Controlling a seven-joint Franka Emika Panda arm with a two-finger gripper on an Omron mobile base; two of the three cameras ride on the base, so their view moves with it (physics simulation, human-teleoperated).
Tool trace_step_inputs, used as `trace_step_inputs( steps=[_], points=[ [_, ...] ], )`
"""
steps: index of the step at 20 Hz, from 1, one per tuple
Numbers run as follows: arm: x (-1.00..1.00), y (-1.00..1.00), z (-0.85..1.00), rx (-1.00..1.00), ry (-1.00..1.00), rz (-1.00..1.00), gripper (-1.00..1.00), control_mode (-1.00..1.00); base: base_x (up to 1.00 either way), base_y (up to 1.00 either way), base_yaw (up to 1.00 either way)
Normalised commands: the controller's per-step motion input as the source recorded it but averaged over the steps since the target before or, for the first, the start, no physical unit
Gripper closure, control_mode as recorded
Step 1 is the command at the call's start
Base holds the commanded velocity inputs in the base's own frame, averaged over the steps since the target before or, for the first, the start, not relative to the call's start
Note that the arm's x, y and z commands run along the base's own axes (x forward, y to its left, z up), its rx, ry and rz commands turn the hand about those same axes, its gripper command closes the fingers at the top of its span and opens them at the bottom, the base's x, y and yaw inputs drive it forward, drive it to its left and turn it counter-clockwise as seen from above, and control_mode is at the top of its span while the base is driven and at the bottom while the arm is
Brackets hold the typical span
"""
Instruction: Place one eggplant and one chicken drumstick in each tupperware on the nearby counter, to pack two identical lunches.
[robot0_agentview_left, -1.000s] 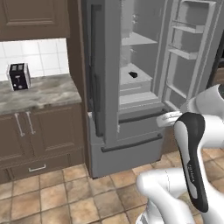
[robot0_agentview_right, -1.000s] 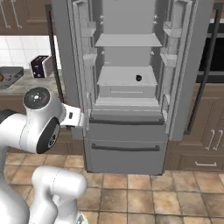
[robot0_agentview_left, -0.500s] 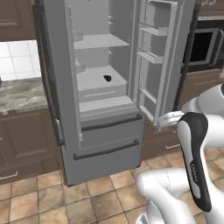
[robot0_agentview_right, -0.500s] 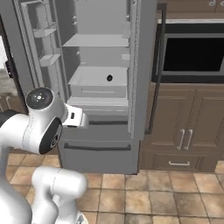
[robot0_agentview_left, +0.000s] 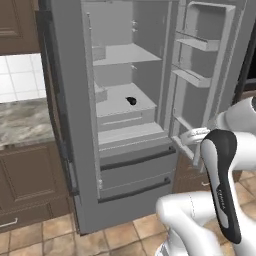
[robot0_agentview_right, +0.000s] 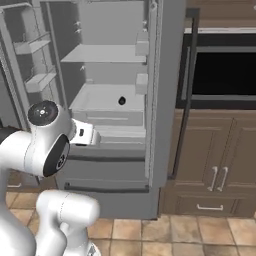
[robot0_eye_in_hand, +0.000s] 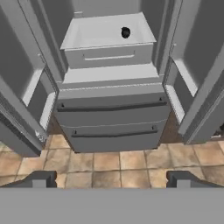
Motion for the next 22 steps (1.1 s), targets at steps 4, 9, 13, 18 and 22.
trace_step_inputs(
  steps=[4,9,13,18,22],
  points=[
    [0.0,0.0,0.0,0.0,0.0,0.0,-1.0,1.0,1.0,0.0,0.0],
    [0.0,0.0,0.0,0.0,0.0,0.0,-1.0,1.0,1.0,-0.11,0.0],
    [0.0,0.0,0.0,0.0,0.0,0.0,-1.0,1.0,1.0,-0.11,0.0],
    [0.0,0.0,0.0,0.0,0.0,0.0,-1.0,1.0,0.85,-0.11,0.0],
    [0.3,0.0,-0.27,-0.08,-0.05,-0.04,-1.0,-1.0,0.0,0.0,0.0]
  ],
)
